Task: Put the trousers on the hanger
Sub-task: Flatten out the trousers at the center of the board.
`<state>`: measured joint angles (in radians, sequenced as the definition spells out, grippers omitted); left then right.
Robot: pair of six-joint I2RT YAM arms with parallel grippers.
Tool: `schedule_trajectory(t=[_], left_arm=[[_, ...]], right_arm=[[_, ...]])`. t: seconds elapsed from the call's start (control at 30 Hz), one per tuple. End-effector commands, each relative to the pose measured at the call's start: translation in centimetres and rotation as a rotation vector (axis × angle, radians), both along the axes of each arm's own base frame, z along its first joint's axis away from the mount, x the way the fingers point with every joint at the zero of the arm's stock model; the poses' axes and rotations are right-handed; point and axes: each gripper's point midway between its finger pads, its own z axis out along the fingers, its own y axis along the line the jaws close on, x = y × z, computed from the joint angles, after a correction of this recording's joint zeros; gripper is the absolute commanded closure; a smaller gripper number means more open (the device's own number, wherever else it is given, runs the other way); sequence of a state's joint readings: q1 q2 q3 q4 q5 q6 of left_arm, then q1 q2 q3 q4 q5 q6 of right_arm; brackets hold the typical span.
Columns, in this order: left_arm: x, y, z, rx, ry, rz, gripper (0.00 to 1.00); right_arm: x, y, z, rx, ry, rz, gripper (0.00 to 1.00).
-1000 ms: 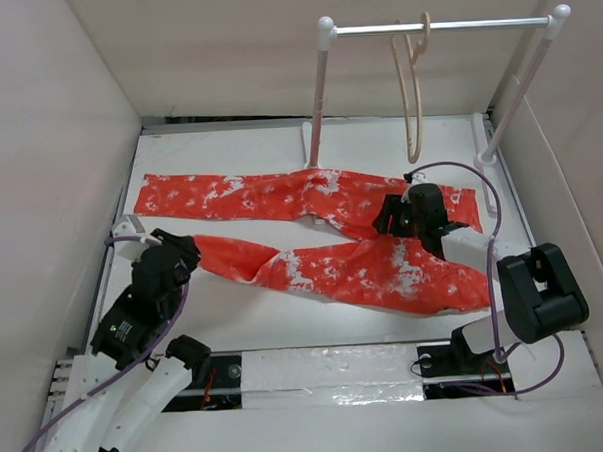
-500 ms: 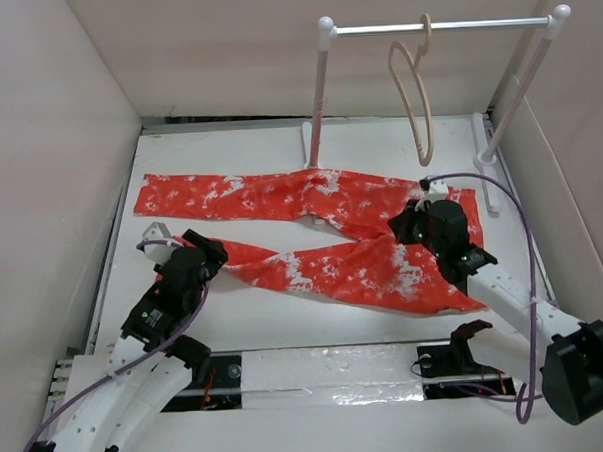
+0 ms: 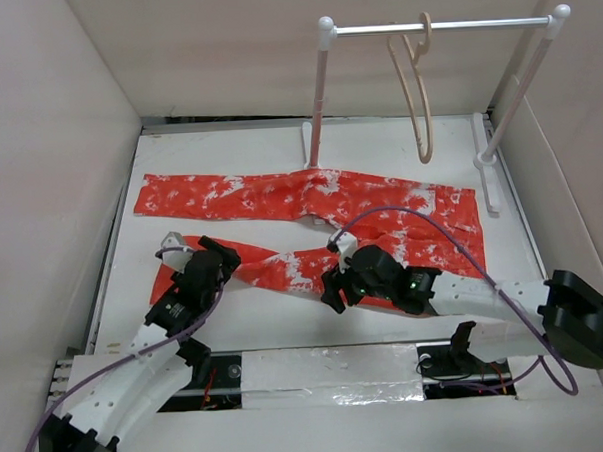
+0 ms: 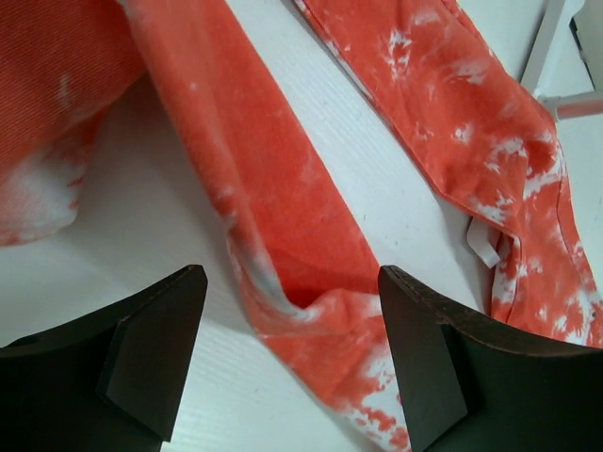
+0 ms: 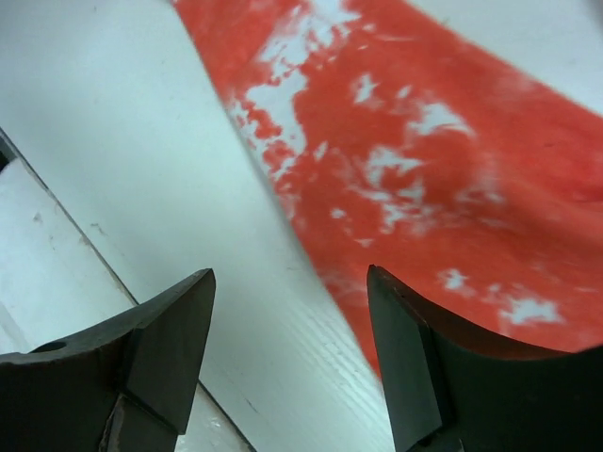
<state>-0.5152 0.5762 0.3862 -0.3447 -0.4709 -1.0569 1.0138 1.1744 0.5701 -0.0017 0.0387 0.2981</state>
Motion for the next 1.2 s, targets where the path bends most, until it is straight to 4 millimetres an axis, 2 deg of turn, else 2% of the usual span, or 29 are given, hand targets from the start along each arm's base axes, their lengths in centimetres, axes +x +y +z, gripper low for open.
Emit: schedule_trajectory(t=[0.0,0.07,0.1,0.13,0.17,0.23,0.27,0.33,0.37,0.4,0.47,0.5,0.57,0.6,0.63,0.67,0.7,0.73,0.8,0.87,0.9,0.93,0.97,1.0,1.03,1.07,1.1,1.17], left_arm=[[2.5,-0.2,0.7,0.022,-0.076,0.034,0.29],[3.8,-0.1,1.7,0.044,-0.107,0.043,0.38],[4.3,0.2,1.2,0.070,-0.081,0.054,0.48],[4.7,0.3,1.4,0.081,-0.079,0.053,0.54],[5.0,0.1,1.5,0.099,-0.072,0.040,0.65],[5.8,0.2,2.4,0.117,-0.076,0.044,0.89],[5.9,0.3,2.7,0.134,-0.081,0.041,0.94],[6.2,0.3,3.6,0.138,-0.100,0.045,1.00],[6.3,0.4,3.9,0.141,-0.108,0.047,1.00],[6.3,0.4,4.5,0.140,-0.122,0.044,1.00],[5.8,0.4,4.7,0.141,-0.111,0.026,1.00],[5.6,0.4,5.6,0.134,-0.130,0.021,1.00],[4.6,0.8,5.7,0.153,-0.104,0.003,1.00],[4.1,1.0,7.6,0.141,-0.142,0.006,1.00],[3.1,1.6,7.5,0.167,-0.111,-0.001,1.00],[2.6,1.9,8.4,0.166,-0.118,-0.002,1.00],[2.1,1.9,10.9,0.143,-0.174,-0.011,1.00],[1.5,2.2,11.5,0.156,-0.171,-0.017,1.00],[1.2,2.4,14.2,0.167,-0.204,-0.031,1.00],[1.3,1.9,14.4,0.186,-0.172,-0.066,1.00],[2.0,1.5,13.9,0.202,-0.135,-0.077,1.00],[2.8,0.9,13.8,0.202,-0.140,-0.087,0.97],[3.5,0.5,13.2,0.206,-0.128,-0.098,0.95],[4.6,-0.1,11.5,0.230,-0.083,-0.115,0.92],[6.1,-1.0,11.8,0.224,-0.114,-0.126,0.90],[7.1,-1.1,11.2,0.220,-0.097,-0.125,0.89],[8.9,-1.5,9.6,0.242,-0.039,-0.141,0.89],[11.8,-2.5,8.9,0.208,-0.042,-0.183,0.88]], right_arm=[[0.1,1.3,0.0,-0.067,-0.046,-0.009,0.28],[0.6,1.8,-0.7,-0.095,-0.050,-0.029,0.28],[1.2,1.4,-2.2,-0.149,-0.046,-0.066,0.28],[1.6,1.2,-2.8,-0.182,-0.043,-0.090,0.29],[2.4,1.4,-2.6,-0.189,-0.046,-0.135,0.30],[3.8,0.3,-3.9,-0.260,-0.075,-0.225,0.34],[4.2,0.5,-3.7,-0.263,-0.073,-0.254,0.35],[5.0,0.2,-4.0,-0.283,-0.094,-0.307,0.44],[5.2,0.3,-3.8,-0.277,-0.096,-0.318,0.53],[5.4,0.4,-3.5,-0.270,-0.103,-0.332,0.72],[4.5,0.9,-2.5,-0.248,-0.122,-0.317,0.85],[4.1,0.6,-2.3,-0.251,-0.128,-0.311,0.91],[3.0,0.3,-0.8,-0.232,-0.144,-0.281,0.97],[1.8,0.1,-0.8,-0.246,-0.129,-0.232,1.00],[0.8,-0.4,-1.1,-0.253,-0.116,-0.189,1.00],[0.1,-0.6,0.1,-0.220,-0.119,-0.144,1.00],[-0.8,-0.8,0.1,-0.203,-0.083,-0.097,1.00],[-1.4,-1.3,-0.2,-0.188,-0.056,-0.075,1.00],[-2.3,-0.7,1.4,-0.096,-0.050,0.006,1.00],[-0.8,-1.6,2.0,-0.091,-0.042,-0.049,1.00],[-0.2,-1.9,1.7,-0.103,-0.034,-0.068,0.99],[1.8,-3.0,1.6,-0.111,-0.032,-0.130,0.99],[2.7,-3.4,1.4,-0.122,-0.030,-0.147,0.98],[3.4,-3.0,2.0,-0.106,-0.020,-0.142,0.97],[4.2,-3.0,1.2,-0.121,-0.013,-0.148,0.96],[5.6,-3.6,1.0,-0.123,-0.013,-0.179,0.94],[6.5,-3.4,1.4,-0.116,-0.013,-0.190,0.93],[7.9,-3.7,0.5,-0.135,-0.004,-0.216,0.92]])
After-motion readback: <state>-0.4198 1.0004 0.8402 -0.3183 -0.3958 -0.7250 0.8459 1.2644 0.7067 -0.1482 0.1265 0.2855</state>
